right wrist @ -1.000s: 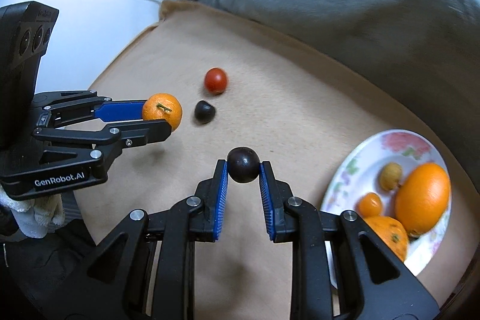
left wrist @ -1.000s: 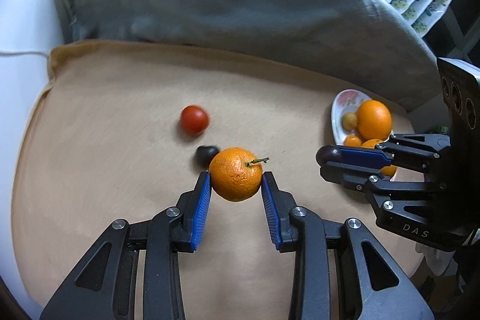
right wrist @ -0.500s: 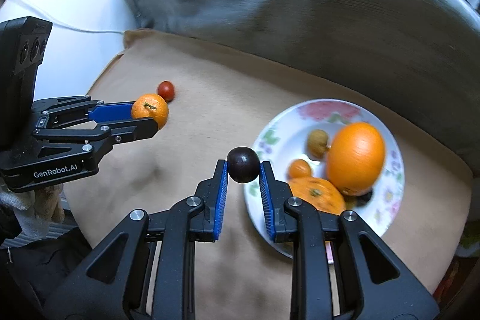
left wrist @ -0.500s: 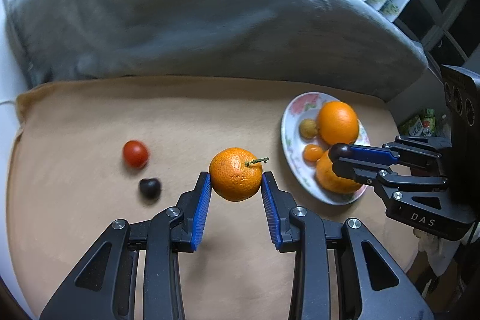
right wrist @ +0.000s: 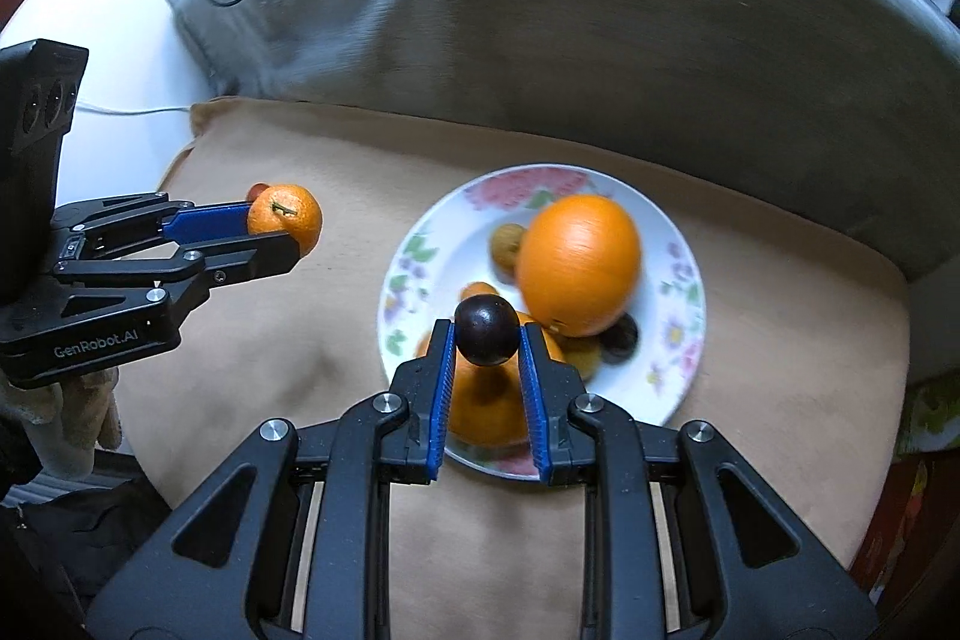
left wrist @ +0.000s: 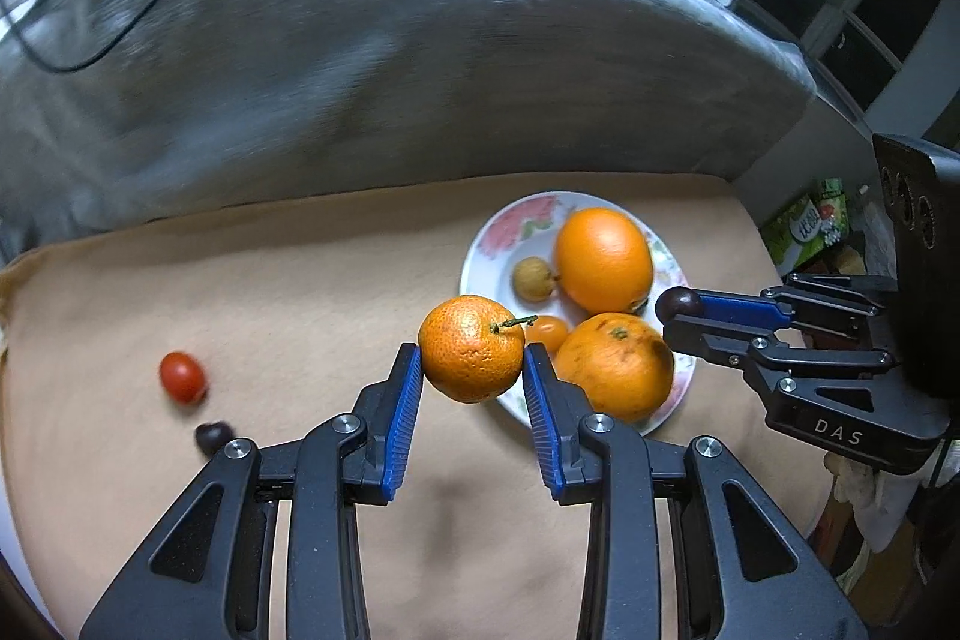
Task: Organize fruits
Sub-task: 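Carry the tangerine and grape onto the floral plate and open both grippers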
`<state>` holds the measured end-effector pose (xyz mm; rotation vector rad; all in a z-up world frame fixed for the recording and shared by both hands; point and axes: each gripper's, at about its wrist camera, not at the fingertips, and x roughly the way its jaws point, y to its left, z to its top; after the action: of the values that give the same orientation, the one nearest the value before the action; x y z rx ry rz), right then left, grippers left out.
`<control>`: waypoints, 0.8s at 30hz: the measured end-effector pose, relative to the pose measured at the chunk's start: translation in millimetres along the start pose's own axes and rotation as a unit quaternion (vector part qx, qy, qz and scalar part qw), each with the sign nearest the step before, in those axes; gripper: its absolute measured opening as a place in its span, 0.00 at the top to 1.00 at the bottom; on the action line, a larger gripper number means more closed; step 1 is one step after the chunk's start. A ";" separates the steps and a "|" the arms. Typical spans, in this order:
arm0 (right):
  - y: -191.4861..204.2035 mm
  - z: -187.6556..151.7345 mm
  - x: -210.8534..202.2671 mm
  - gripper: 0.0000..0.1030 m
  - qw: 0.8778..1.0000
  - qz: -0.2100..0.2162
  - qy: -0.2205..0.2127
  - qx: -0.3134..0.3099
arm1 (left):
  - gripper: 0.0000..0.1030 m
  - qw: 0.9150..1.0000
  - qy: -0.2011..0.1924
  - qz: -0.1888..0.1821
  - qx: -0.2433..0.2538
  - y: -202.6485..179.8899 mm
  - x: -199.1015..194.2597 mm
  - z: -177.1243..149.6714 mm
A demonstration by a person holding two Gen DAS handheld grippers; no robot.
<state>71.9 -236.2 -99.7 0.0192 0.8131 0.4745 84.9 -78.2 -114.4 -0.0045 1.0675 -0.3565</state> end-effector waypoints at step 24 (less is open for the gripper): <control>-46.3 -12.0 10.8 0.78 0.998 -0.018 0.015 0.055 | 0.68 0.999 0.028 -0.016 0.018 -21.5 28.3 17.1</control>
<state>88.3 -275.1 -124.6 0.1000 0.8673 0.3964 105.7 -109.5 -126.5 0.0208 1.1169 -0.4057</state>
